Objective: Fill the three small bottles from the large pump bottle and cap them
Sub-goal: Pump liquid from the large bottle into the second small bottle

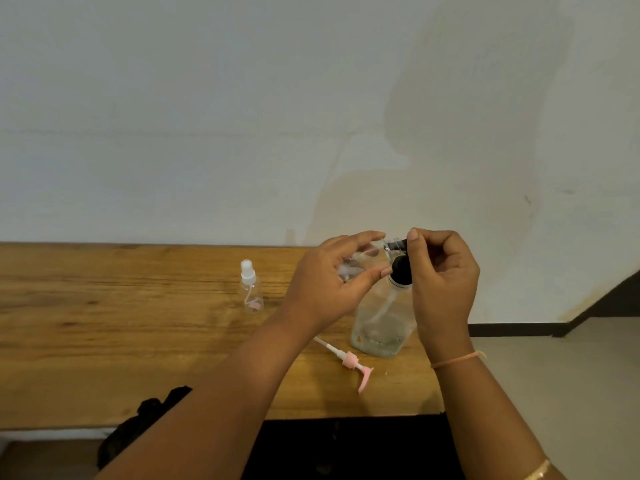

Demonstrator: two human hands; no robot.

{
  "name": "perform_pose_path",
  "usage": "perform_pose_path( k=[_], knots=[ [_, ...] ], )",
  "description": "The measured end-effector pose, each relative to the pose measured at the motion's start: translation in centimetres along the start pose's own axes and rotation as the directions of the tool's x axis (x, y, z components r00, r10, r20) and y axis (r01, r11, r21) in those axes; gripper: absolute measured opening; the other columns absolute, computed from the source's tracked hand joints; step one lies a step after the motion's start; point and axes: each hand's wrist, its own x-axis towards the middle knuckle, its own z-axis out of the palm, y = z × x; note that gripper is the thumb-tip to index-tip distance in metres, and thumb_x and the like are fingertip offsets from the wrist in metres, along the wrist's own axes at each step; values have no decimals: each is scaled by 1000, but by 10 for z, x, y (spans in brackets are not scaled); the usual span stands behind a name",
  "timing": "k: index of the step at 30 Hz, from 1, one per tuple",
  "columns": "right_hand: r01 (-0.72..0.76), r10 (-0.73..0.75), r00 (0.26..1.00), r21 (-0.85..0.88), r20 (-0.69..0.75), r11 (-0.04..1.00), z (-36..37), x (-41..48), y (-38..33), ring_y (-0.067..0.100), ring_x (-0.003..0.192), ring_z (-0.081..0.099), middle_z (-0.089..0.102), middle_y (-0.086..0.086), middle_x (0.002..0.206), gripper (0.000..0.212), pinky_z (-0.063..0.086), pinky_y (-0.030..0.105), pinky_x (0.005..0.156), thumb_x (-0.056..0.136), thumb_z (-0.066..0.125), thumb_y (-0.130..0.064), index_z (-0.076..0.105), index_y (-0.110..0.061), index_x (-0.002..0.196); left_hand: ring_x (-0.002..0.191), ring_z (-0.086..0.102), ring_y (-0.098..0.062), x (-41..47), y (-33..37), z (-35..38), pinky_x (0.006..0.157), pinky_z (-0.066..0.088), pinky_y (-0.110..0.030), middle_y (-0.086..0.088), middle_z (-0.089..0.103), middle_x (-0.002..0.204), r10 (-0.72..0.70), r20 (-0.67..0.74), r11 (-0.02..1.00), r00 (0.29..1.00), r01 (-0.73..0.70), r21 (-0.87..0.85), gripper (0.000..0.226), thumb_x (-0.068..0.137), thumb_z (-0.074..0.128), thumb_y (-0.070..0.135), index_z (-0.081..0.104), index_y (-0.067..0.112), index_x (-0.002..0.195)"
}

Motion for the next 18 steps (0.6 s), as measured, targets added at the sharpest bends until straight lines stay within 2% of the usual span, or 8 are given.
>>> perform_pose_path(
  k=[3,6,9,12,14,18],
  knots=[
    [1,-1,1000,-12,-2,1000,0,0,1,8,79,61,62,-6,81,14,50,17,71,92,59,-12,59,-24,83,103,57,6,0,0,1,83,42,-4,13,67,107,-8,-7,1000,1000,8,6,43,76,69,41,57,42,117],
    [110,-114,993,-128,-26,986,2,-5,8,11,78,58,58,-7,80,12,49,19,70,91,55,-22,53,-30,82,102,57,8,0,-3,0,83,43,-5,16,65,106,-26,29,1000,999,26,4,43,78,73,37,60,34,119],
    [185,-193,981,-196,-21,963,3,-7,13,7,76,53,53,-10,78,9,44,14,68,89,49,-28,52,-25,81,99,60,4,-1,-7,-2,83,48,-13,16,67,106,-44,35,999,998,44,11,42,77,72,39,61,36,118],
    [144,-150,988,-137,-35,980,4,-8,11,7,76,54,55,-9,79,10,47,17,69,90,51,-28,51,-32,81,94,62,2,-2,-5,-1,81,50,-14,15,67,105,-41,34,999,999,41,3,42,78,73,37,60,38,118],
    [101,-104,994,-67,-33,993,4,-7,8,10,76,56,57,-6,79,12,49,20,69,91,53,-22,53,-30,82,96,62,3,-2,-3,-1,82,49,-13,13,68,105,-19,17,1000,1000,19,-11,42,78,72,37,59,38,118],
    [74,-74,997,-68,2,995,2,-1,3,8,76,58,59,-6,79,20,50,18,70,92,56,-10,55,-27,81,100,60,3,0,0,-2,84,48,-12,11,68,106,0,-2,1000,1000,0,-12,42,76,70,40,57,41,116]
  ],
)
